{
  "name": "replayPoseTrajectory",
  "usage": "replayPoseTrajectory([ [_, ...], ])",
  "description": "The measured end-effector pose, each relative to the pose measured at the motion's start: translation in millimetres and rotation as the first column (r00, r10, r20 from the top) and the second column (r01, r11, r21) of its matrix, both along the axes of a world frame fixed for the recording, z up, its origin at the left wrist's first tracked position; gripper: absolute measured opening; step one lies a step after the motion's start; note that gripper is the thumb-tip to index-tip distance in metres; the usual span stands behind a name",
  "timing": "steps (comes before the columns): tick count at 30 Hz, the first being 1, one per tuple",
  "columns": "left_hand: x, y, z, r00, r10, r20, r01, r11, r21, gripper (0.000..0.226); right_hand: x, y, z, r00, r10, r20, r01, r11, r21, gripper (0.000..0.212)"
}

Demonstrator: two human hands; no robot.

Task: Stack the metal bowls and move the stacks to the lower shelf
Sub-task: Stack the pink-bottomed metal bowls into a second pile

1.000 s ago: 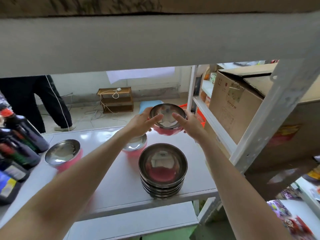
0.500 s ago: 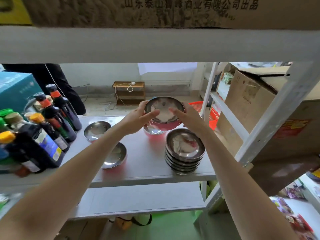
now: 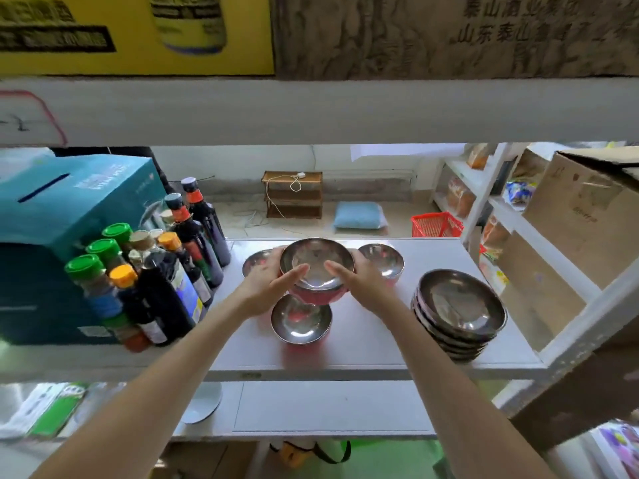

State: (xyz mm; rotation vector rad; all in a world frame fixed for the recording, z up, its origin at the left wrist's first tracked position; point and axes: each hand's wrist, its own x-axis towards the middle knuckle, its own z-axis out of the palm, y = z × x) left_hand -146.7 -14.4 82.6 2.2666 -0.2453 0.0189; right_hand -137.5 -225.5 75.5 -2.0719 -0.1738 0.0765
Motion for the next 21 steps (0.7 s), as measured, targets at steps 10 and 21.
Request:
replayPoseTrajectory([
  [10, 21, 37, -73, 0.995, -0.058, -0.076, 0.063, 0.996, 0.069, 0.082, 5, 32, -67, 0.996, -0.077, -0.045, 0.074, 0.995, -0.067, 0.05],
  [21, 12, 40, -112, 0.999, -0.034, 0.017, 0.029, 0.976, 0.215, 0.082, -1, 41, -105, 0.991, -0.124, 0.048, 0.132, 0.937, -0.324, 0.059],
])
